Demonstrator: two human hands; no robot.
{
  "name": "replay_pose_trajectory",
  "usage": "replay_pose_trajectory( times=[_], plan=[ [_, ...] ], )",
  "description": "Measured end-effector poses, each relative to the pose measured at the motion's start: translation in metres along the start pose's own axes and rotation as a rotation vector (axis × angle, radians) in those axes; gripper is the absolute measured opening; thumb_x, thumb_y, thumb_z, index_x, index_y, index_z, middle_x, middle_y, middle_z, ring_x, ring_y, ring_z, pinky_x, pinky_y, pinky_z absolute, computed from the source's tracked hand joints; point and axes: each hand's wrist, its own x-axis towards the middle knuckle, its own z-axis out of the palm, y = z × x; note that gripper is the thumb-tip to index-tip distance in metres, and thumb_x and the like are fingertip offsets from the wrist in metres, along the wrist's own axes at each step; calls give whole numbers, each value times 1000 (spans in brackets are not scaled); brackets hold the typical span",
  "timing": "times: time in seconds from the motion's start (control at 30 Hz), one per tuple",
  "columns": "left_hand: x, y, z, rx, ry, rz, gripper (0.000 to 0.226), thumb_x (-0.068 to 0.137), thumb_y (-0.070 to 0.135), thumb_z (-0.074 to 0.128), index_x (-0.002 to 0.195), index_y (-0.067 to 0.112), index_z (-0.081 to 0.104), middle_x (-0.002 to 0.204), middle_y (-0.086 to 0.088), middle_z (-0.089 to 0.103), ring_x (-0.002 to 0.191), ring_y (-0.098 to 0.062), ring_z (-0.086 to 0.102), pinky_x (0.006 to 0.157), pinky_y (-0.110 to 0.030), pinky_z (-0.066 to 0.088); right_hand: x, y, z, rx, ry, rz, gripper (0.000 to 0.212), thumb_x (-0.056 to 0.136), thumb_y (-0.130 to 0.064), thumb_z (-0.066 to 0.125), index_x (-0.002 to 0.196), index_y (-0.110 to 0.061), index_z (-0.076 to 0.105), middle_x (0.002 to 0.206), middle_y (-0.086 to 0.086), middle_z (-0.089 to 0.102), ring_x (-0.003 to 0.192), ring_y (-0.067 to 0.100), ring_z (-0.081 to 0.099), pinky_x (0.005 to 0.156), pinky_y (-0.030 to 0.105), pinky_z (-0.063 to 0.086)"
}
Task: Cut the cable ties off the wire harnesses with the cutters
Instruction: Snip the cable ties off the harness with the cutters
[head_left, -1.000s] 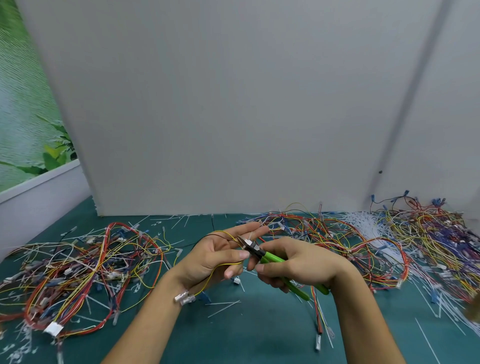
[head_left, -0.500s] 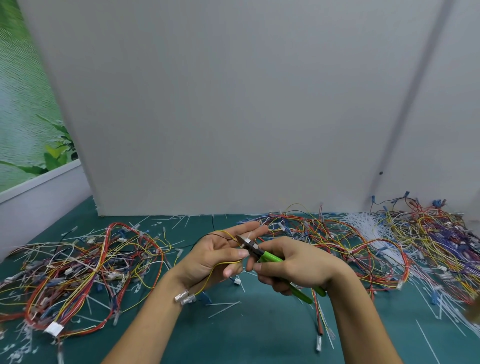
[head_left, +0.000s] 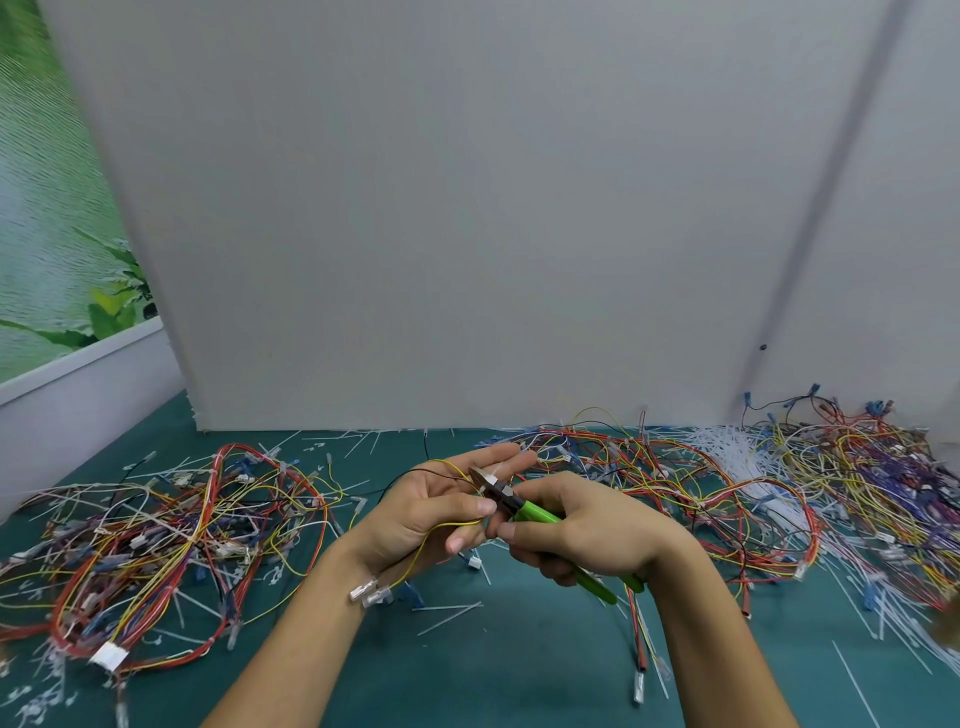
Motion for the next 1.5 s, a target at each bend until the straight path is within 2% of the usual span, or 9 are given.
replay_pose_trajectory(
  times=[0.1, 0.27, 0.43, 0.67, 0.9, 1.07, 1.27, 1.4, 1.5],
  plan=[
    [-1, 2, 2, -25, -9, -2, 58, 89, -14, 48, 145, -6, 39, 152, -17, 48, 39, -5, 47, 80, -29, 57, 2, 1, 2, -4, 0, 2, 21, 104, -25, 60, 103, -5, 61, 72, 4, 54, 56, 18, 44, 52, 29, 41],
    [-2, 3, 4, 43, 16, -32, 58, 87, -9, 52, 144, -3, 43, 150, -18, 50, 40, -4, 47, 112, -52, 35, 3, 3, 3, -19, -6, -6, 21, 104, -22, 58, 104, 0, 60, 70, 4, 53, 53, 18, 43, 51, 28, 40],
    [-3, 2, 1, 30, 36, -38, 60, 86, -9, 53, 145, -2, 45, 132, -20, 64, 43, -5, 48, 116, -59, 33, 5, 2, 5, -14, 19, 7, 24, 103, -25, 60, 103, 0, 62, 69, 2, 54, 56, 17, 44, 54, 29, 42],
    [-3, 2, -2, 44, 27, -47, 63, 86, -11, 49, 147, 1, 41, 153, -10, 49, 39, -5, 45, 86, -31, 52, 4, 0, 5, -37, -3, -12, 21, 104, -22, 60, 99, -2, 65, 73, 0, 61, 70, 21, 58, 69, 41, 54],
    [-1, -5, -3, 33, 36, -49, 65, 81, -12, 44, 145, -1, 43, 152, -9, 50, 35, -4, 41, 82, -44, 21, 7, 4, 6, -80, 27, 21, 25, 101, -27, 61, 91, -4, 63, 71, 1, 63, 58, 18, 54, 58, 33, 49],
    [0, -7, 0, 96, 64, -63, 68, 77, -10, 43, 144, 1, 45, 151, -8, 51, 34, -5, 39, 63, -37, 23, 8, 6, 5, -120, 17, 26, 35, 101, -31, 61, 94, 3, 62, 74, 11, 60, 54, 20, 50, 53, 29, 47],
    [1, -5, 0, 47, 63, -47, 61, 81, -9, 46, 141, 0, 49, 150, -13, 52, 53, -17, 51, 83, -53, 30, 9, 6, 5, -80, 46, 27, 33, 101, -27, 61, 98, 6, 64, 74, 10, 61, 53, 20, 49, 54, 31, 47],
    [1, 0, -5, -11, 102, -38, 54, 87, -4, 55, 141, -2, 48, 141, -20, 58, 78, -16, 72, 76, -32, 55, 9, 4, 6, -1, 86, 28, 25, 103, -22, 61, 93, 0, 67, 71, 5, 61, 56, 22, 52, 54, 32, 47],
    [2, 0, -6, 54, 175, -37, 50, 87, 3, 62, 136, -1, 54, 119, -18, 71, 59, -10, 58, 68, -24, 53, 9, 4, 5, 54, 105, 90, 27, 103, -22, 61, 99, 4, 69, 71, 7, 64, 55, 20, 54, 54, 32, 47]
  ],
)
